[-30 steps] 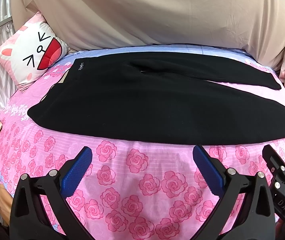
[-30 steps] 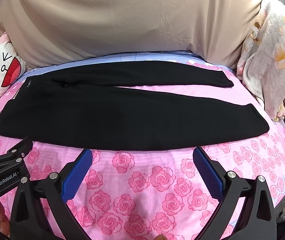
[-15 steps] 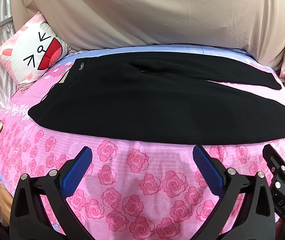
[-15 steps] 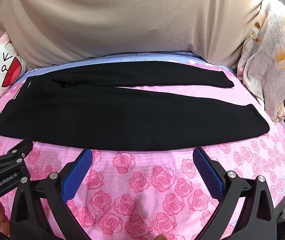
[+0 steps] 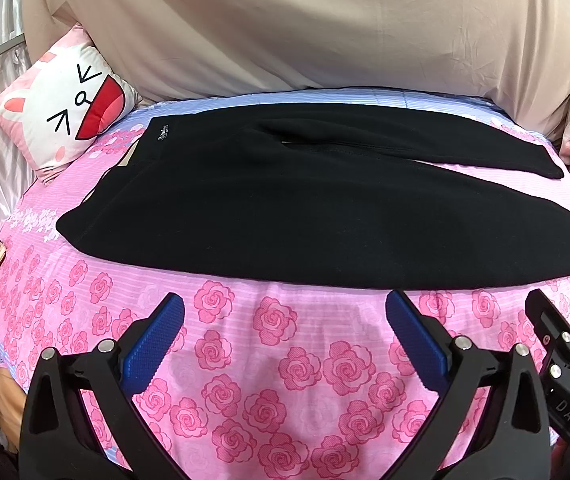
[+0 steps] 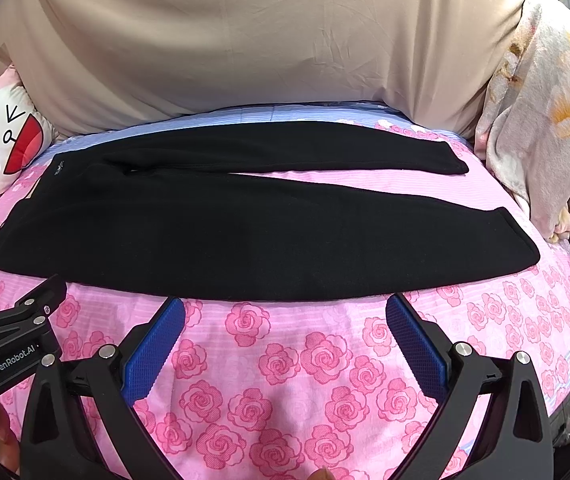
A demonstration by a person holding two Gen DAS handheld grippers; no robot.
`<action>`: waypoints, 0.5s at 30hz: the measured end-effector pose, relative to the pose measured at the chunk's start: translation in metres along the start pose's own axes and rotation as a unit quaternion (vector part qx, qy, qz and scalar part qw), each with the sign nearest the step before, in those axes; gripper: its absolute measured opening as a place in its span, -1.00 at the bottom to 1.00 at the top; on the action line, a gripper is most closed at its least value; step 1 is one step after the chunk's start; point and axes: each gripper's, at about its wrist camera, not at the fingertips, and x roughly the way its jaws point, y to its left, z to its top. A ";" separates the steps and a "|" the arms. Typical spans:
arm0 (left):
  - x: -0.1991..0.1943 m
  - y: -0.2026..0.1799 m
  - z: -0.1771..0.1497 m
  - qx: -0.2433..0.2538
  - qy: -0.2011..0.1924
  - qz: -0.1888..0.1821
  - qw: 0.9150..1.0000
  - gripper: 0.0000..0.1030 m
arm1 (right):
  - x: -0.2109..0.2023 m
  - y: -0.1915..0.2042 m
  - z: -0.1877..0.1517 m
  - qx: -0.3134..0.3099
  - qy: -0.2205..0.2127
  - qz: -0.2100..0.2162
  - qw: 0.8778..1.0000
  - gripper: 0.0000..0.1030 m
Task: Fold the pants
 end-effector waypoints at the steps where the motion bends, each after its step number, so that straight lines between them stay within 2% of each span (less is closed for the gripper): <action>1: -0.001 0.000 0.000 0.000 0.000 0.001 1.000 0.91 | 0.000 0.000 0.000 0.000 0.000 0.000 1.000 0.90; 15: -0.001 0.002 -0.001 0.000 0.001 0.002 1.000 0.91 | 0.004 0.001 0.000 0.000 0.002 0.002 1.000 0.90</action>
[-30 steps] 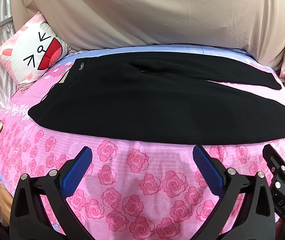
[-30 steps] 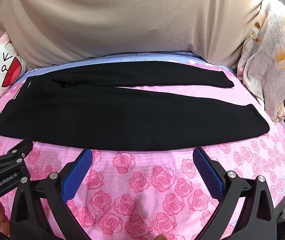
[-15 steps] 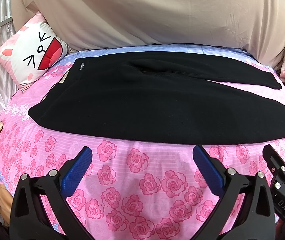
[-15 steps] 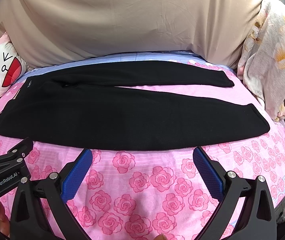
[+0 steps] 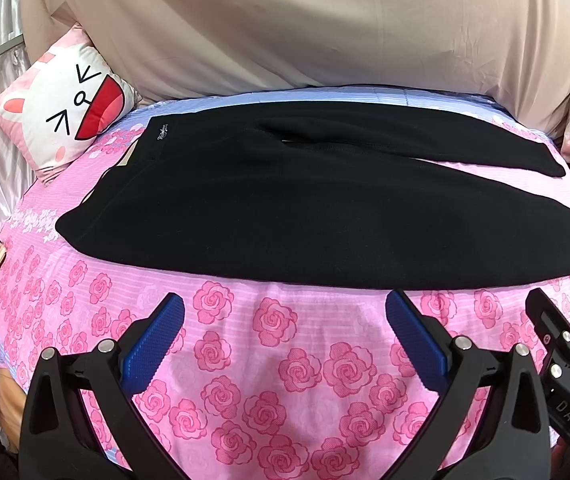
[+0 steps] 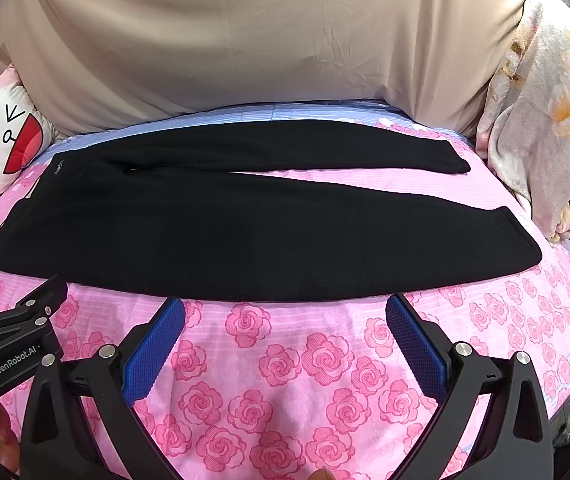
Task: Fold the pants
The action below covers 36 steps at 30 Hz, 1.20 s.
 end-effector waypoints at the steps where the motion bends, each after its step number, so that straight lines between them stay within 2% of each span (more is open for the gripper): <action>1: 0.000 -0.001 0.000 0.001 0.000 0.000 1.000 0.91 | 0.000 0.001 0.000 0.000 0.000 0.000 1.000 0.90; 6: 0.002 0.000 0.001 -0.003 0.004 -0.002 1.000 0.91 | 0.004 -0.002 0.001 0.000 0.000 0.008 1.000 0.90; 10: 0.005 0.011 0.008 -0.015 0.005 -0.021 1.000 0.91 | 0.012 -0.021 0.012 -0.017 -0.003 0.030 0.999 0.90; 14: 0.005 0.036 0.034 -0.034 -0.006 -0.076 0.997 0.91 | 0.032 -0.076 0.058 -0.033 -0.039 0.020 0.998 0.90; 17: 0.010 0.060 0.061 -0.064 -0.025 -0.096 0.993 0.91 | 0.066 -0.111 0.097 -0.094 -0.053 -0.018 0.994 0.90; 18: 0.016 0.071 0.071 -0.086 -0.027 -0.103 0.991 0.91 | 0.087 -0.113 0.106 -0.173 -0.060 -0.058 0.981 0.90; 19: 0.024 0.089 0.081 -0.130 -0.028 -0.120 0.984 0.91 | 0.104 -0.113 0.108 -0.222 -0.059 -0.078 0.970 0.90; 21: 0.040 0.113 0.094 -0.202 -0.016 -0.142 0.969 0.91 | 0.149 -0.121 0.112 -0.271 -0.020 -0.088 0.958 0.90; 23: 0.059 0.133 0.103 -0.256 0.008 -0.144 0.956 0.91 | 0.172 -0.125 0.109 -0.257 0.007 -0.041 0.966 0.90; 24: 0.063 0.137 0.103 -0.267 0.009 -0.137 0.954 0.91 | 0.178 -0.125 0.106 -0.246 0.014 -0.030 0.969 0.90; 25: 0.064 0.138 0.102 -0.271 0.009 -0.128 0.954 0.91 | 0.182 -0.125 0.103 -0.231 0.020 -0.015 0.973 0.90; 27: 0.062 0.130 0.097 -0.249 -0.001 -0.093 0.964 0.91 | 0.179 -0.125 0.097 -0.199 0.016 0.018 0.980 0.90; 30: 0.050 0.108 0.084 -0.203 -0.011 -0.065 0.977 0.91 | 0.155 -0.117 0.089 -0.157 -0.002 0.065 0.985 0.90; 32: 0.036 0.085 0.077 -0.153 -0.013 -0.047 0.987 0.91 | 0.131 -0.108 0.082 -0.132 -0.011 0.086 0.987 0.90; 34: 0.010 0.059 0.068 -0.096 -0.024 -0.048 0.994 0.91 | 0.098 -0.108 0.077 -0.093 -0.021 0.130 0.987 0.90; 36: -0.017 0.040 0.064 -0.057 -0.041 -0.067 0.995 0.91 | 0.056 -0.107 0.074 -0.064 -0.045 0.163 0.983 0.90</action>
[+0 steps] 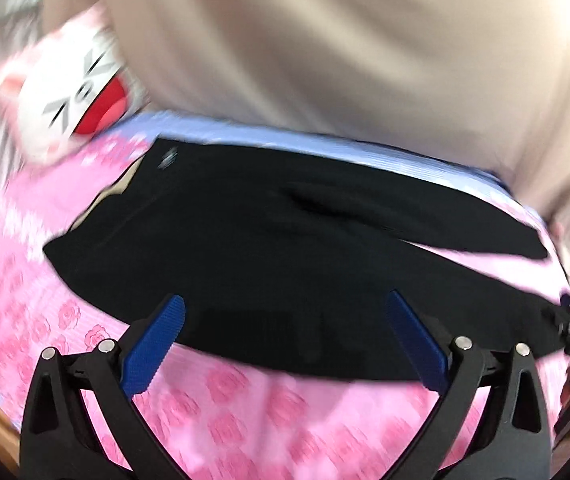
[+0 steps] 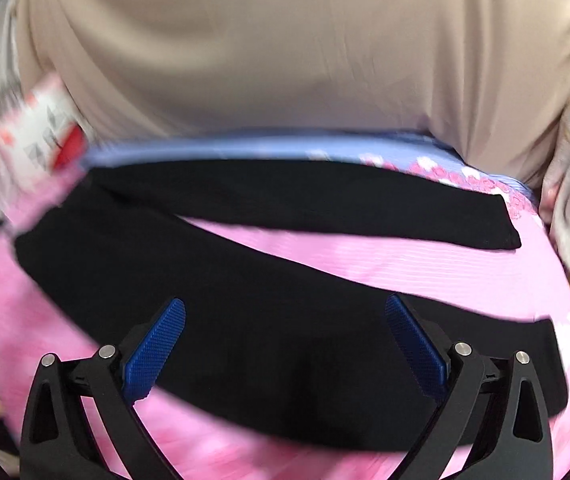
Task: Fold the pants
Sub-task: 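Move both grippers over the black pants toward the waistband edge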
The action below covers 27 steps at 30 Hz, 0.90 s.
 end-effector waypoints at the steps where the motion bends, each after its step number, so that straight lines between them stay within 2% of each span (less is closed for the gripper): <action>1: -0.010 -0.007 0.000 0.013 -0.006 -0.010 1.000 0.91 | -0.020 0.009 0.002 0.003 -0.014 0.009 1.000 0.90; 2: -0.029 -0.015 0.000 0.021 -0.012 -0.039 0.999 0.91 | -0.040 0.017 0.005 0.000 -0.028 0.012 1.000 0.90; 3: -0.044 -0.017 0.001 0.010 -0.010 -0.074 0.997 0.91 | -0.065 0.031 0.012 -0.021 -0.048 -0.006 0.999 0.90; 5: -0.064 -0.017 0.009 -0.010 0.004 -0.117 0.993 0.91 | -0.101 0.057 0.022 -0.087 -0.085 -0.066 0.990 0.90; 6: -0.076 -0.016 0.014 -0.014 -0.007 -0.127 0.992 0.91 | -0.121 0.073 0.026 -0.122 -0.103 -0.088 0.983 0.90; 8: -0.092 -0.016 0.019 -0.014 -0.020 -0.120 0.992 0.91 | -0.139 0.082 0.032 -0.146 -0.116 -0.096 0.978 0.90; 13: -0.124 -0.019 0.016 -0.005 -0.044 -0.109 0.993 0.91 | -0.157 0.084 0.030 -0.126 -0.116 -0.092 0.981 0.90; 18: -0.154 -0.037 0.005 0.051 -0.081 -0.090 0.991 0.91 | -0.177 0.093 0.027 -0.113 -0.139 -0.072 0.981 0.90; 23: -0.136 -0.049 -0.010 0.061 -0.042 -0.114 0.991 0.91 | -0.158 0.102 0.012 -0.106 -0.119 -0.060 0.985 0.90; 27: -0.097 -0.058 -0.021 0.067 -0.009 -0.104 0.992 0.91 | -0.120 0.084 -0.002 -0.065 -0.084 -0.043 0.993 0.90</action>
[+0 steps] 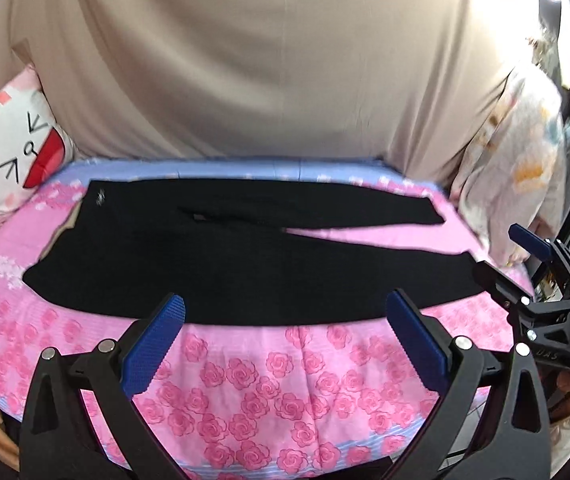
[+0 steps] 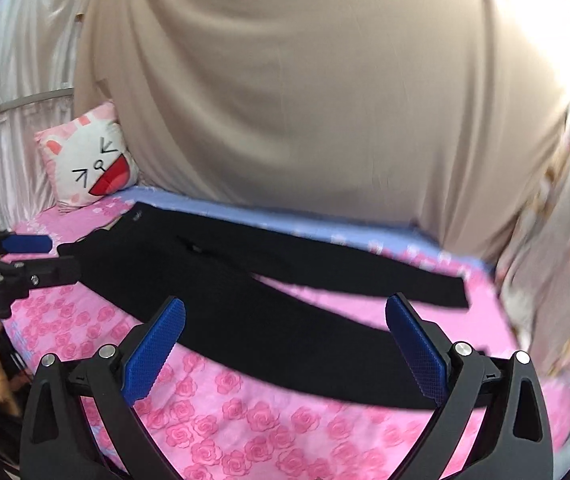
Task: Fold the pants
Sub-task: 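Move both grippers over the black pants toward the waistband edge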
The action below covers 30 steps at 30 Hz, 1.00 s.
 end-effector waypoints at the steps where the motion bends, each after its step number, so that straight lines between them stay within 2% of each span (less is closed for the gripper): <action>1: 0.011 0.000 -0.002 0.002 0.008 0.008 1.000 0.91 | 0.010 -0.007 -0.006 0.011 0.008 -0.002 1.000 0.90; 3: 0.030 -0.006 -0.005 0.043 -0.005 0.066 0.997 0.91 | 0.033 -0.031 -0.017 0.057 0.029 0.001 0.998 0.90; 5: 0.045 -0.011 -0.007 0.080 -0.018 0.113 0.990 0.91 | 0.049 -0.059 -0.025 0.095 0.042 -0.001 0.995 0.90; 7: 0.063 -0.010 -0.005 0.095 -0.011 0.126 0.988 0.91 | 0.068 -0.091 -0.033 0.112 0.055 -0.035 0.992 0.90; 11: 0.106 0.009 -0.002 0.064 0.019 0.128 0.990 0.91 | 0.106 -0.134 -0.048 0.121 0.098 -0.097 0.983 0.90; 12: 0.116 0.015 -0.003 0.056 0.027 0.132 0.989 0.91 | 0.113 -0.137 -0.053 0.127 0.108 -0.100 0.981 0.90; 15: 0.136 0.029 -0.003 0.045 0.038 0.143 0.988 0.91 | 0.126 -0.135 -0.054 0.149 0.117 -0.063 0.980 0.90; 17: 0.146 0.041 0.003 0.028 0.038 0.150 0.988 0.91 | 0.132 -0.134 -0.046 0.130 0.114 -0.088 0.981 0.90; 19: 0.153 0.054 0.012 0.009 0.034 0.163 0.986 0.91 | 0.141 -0.129 -0.031 0.067 0.100 -0.137 0.983 0.90; 21: 0.151 0.063 0.023 0.006 0.018 0.185 0.983 0.91 | 0.149 -0.131 -0.018 0.036 0.098 -0.155 0.982 0.90; 24: 0.138 0.067 0.040 0.023 -0.004 0.203 0.979 0.91 | 0.155 -0.148 0.002 0.062 0.086 -0.129 0.986 0.90; 29: 0.107 0.060 0.079 0.048 -0.049 0.196 0.978 0.91 | 0.153 -0.187 0.043 0.105 0.057 -0.119 0.986 0.90; 30: 0.103 0.058 0.088 0.050 -0.057 0.192 0.979 0.91 | 0.157 -0.200 0.053 0.110 0.053 -0.133 0.984 0.90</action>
